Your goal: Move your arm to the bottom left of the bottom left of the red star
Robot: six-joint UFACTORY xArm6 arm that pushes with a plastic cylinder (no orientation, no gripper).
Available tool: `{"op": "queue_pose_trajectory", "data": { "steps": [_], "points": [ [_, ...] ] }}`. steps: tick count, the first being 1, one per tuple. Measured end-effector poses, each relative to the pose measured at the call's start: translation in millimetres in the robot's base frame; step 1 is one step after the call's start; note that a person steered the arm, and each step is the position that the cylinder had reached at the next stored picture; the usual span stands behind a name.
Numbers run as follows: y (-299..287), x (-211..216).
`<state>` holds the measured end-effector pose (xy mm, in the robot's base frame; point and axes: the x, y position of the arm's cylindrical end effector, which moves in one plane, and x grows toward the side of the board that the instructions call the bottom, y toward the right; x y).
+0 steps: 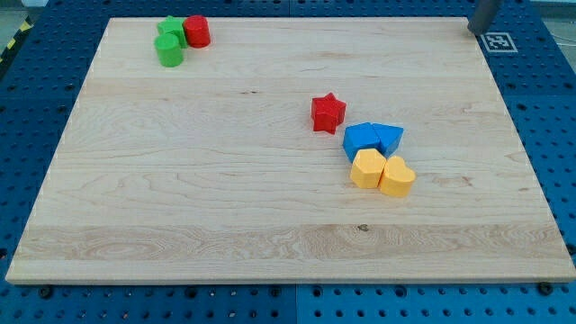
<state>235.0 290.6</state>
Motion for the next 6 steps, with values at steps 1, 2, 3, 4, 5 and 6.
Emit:
{"op": "queue_pose_trajectory", "data": {
  "steps": [1, 2, 3, 4, 5, 6],
  "points": [
    [-9, 2],
    [-54, 14],
    [-143, 44],
    [-237, 82],
    [-308, 134],
    [-307, 191]
  ]
}}
